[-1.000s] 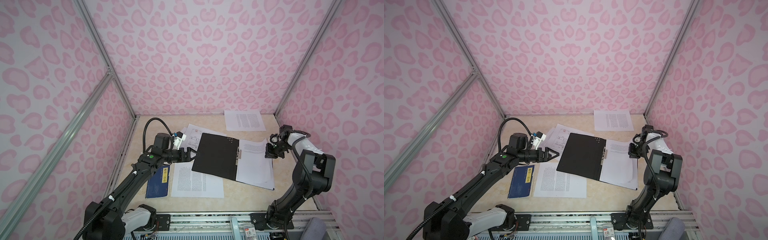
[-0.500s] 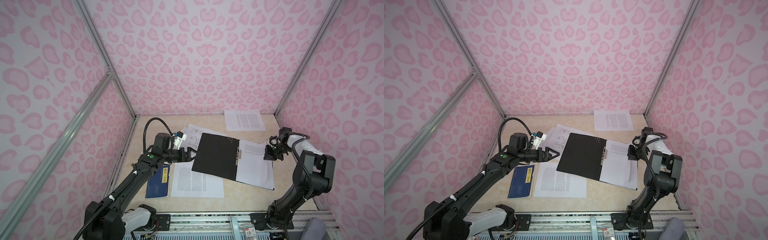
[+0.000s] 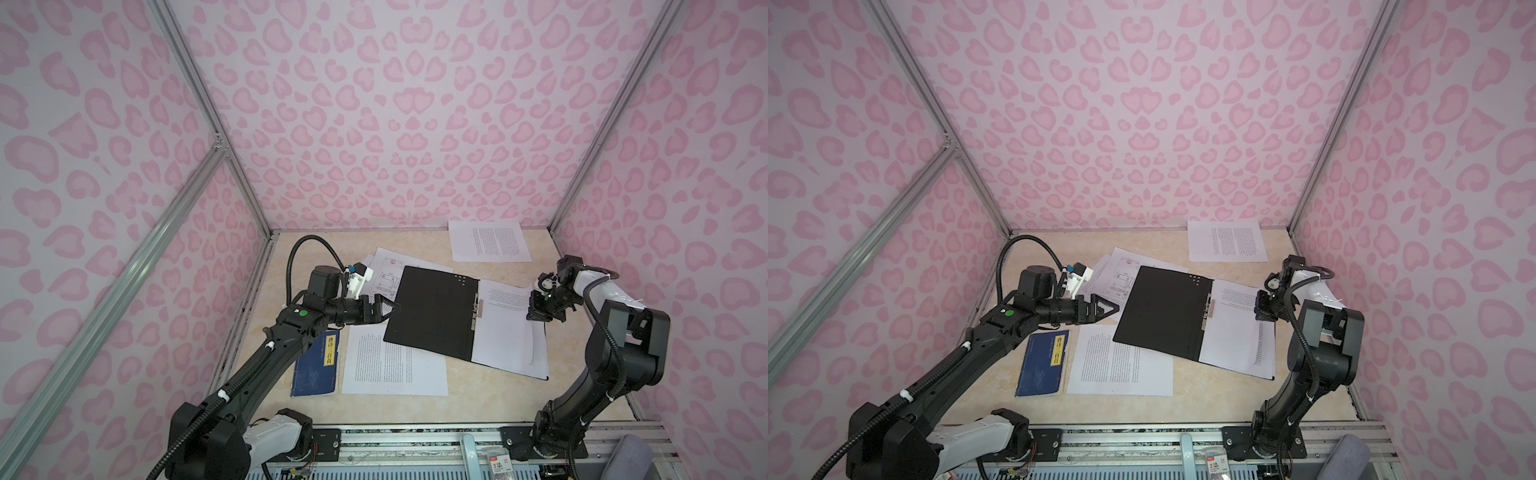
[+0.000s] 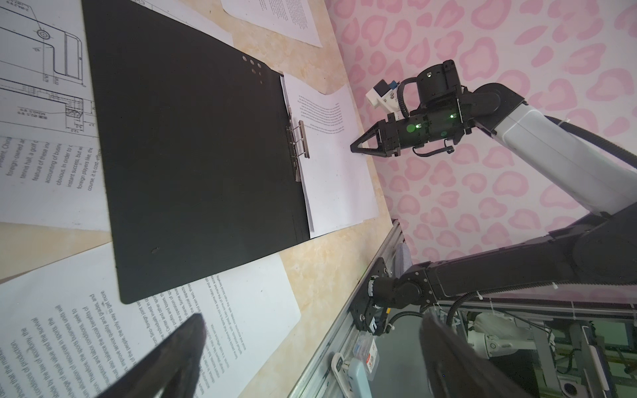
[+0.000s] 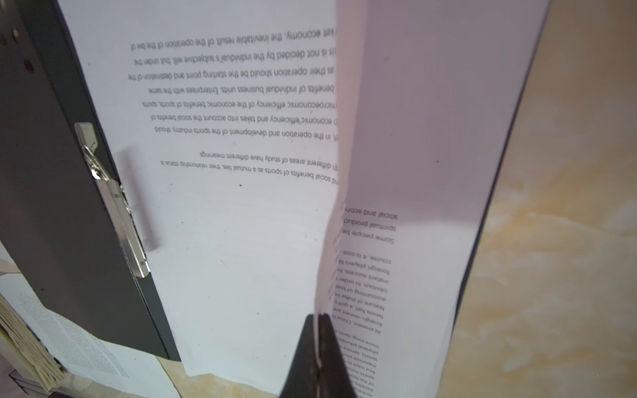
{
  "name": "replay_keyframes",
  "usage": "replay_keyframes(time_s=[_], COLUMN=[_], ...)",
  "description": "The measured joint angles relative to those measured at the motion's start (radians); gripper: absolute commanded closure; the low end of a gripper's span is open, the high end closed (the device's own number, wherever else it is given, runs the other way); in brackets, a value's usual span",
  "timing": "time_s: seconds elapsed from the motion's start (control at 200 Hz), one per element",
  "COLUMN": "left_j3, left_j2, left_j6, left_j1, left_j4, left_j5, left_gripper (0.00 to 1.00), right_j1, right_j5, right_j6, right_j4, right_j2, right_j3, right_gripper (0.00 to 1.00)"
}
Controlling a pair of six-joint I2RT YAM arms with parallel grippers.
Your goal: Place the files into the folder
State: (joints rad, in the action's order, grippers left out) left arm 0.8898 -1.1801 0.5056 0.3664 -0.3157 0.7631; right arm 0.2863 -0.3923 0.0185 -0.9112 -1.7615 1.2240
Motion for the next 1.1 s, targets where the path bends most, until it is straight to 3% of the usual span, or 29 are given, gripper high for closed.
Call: replay_keyframes(time_s=[0.325,1.1], left_j3=[0.0,0.0], left_j2=[-0.001,-0.009], left_j6=[0.0,0.01], left_j1=[0.0,0.0], left_j4=[0.0,0.0], left_j5=[0.0,0.0], left_gripper=[0.02,0.02], right_j1=[0.012,0.041], right_j5=[-0.001,0.035], right_j6=[0.0,-0.055], right_j4=[0.001,-0.035], right_j2=[0.0,0.023], right_j3=[-0.006,-0.024], right_gripper=[1.0,1.0])
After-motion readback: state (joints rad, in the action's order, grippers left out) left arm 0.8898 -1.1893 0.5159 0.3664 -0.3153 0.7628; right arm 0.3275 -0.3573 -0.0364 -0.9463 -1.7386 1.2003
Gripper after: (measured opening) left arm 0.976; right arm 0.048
